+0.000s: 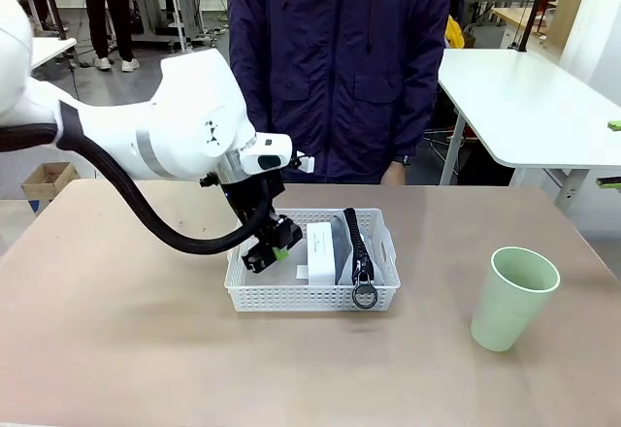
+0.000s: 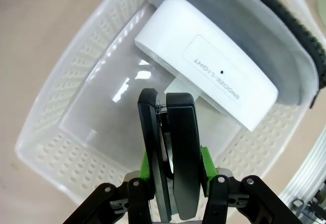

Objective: Efficiently arrange items inside the basket to fit them all.
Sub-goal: Pick up the Stapler and place it inside the Organizing basket, then pick up the Reusable plastic cup and place it inside the Organizing basket.

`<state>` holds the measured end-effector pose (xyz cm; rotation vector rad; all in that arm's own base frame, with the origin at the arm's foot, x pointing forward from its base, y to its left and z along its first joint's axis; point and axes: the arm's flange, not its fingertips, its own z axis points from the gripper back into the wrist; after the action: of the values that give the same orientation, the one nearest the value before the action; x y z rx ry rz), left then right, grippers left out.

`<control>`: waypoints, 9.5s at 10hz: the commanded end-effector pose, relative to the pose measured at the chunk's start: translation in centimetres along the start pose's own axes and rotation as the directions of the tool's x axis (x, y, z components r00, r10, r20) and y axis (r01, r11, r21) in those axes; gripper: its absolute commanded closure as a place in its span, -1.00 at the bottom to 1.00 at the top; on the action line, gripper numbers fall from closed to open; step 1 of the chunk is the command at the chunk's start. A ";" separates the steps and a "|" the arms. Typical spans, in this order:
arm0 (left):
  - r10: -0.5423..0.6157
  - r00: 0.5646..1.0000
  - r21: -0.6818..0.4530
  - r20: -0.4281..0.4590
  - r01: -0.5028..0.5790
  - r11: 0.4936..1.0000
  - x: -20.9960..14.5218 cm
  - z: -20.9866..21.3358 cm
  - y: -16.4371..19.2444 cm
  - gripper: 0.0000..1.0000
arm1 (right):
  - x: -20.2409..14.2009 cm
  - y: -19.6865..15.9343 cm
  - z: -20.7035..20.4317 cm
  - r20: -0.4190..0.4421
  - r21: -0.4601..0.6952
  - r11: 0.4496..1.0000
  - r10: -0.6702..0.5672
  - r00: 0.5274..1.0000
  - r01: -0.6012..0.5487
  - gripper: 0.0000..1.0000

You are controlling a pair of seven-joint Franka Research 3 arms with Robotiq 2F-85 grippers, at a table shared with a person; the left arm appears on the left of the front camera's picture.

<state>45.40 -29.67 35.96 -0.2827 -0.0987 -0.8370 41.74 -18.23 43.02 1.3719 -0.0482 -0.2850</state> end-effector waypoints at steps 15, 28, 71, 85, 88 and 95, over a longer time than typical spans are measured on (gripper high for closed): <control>0.034 0.998 -0.045 -0.056 -0.037 0.998 1.7 -1.7 1.0 -1.00 | -0.2 0.3 0.0 0.002 -0.019 1.000 -0.013 1.000 0.013 -1.00; 0.657 0.628 -0.867 0.416 0.056 0.495 -39.4 21.1 21.1 -1.00 | -0.2 0.3 0.0 0.002 -0.019 1.000 -0.013 1.000 0.013 -1.00; 0.742 0.548 -0.911 0.387 0.103 0.398 -43.0 16.4 23.9 -1.00 | -12.0 -17.9 -9.4 -0.362 0.150 -0.343 0.854 -0.374 -0.927 -1.00; 0.742 0.548 -0.911 0.387 0.103 0.398 -43.0 16.4 23.9 -1.00 | -13.3 -22.2 -17.1 -0.342 0.292 -0.185 0.896 -0.283 -0.939 -1.00; 0.742 0.548 -0.911 0.387 0.103 0.398 -43.0 16.4 23.9 -1.00 | -13.5 -22.1 -17.6 -0.301 0.313 -0.119 0.929 -0.217 -0.942 -1.00; 0.742 0.548 -0.911 0.387 0.103 0.398 -43.0 16.4 23.9 -1.00 | -13.9 -19.4 -18.0 -0.021 0.347 -0.058 0.997 -0.069 -0.936 -1.00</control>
<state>35.13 21.37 38.03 -1.6698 -0.4106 -0.1353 32.40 -2.29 21.87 1.2339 -0.8257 1.3165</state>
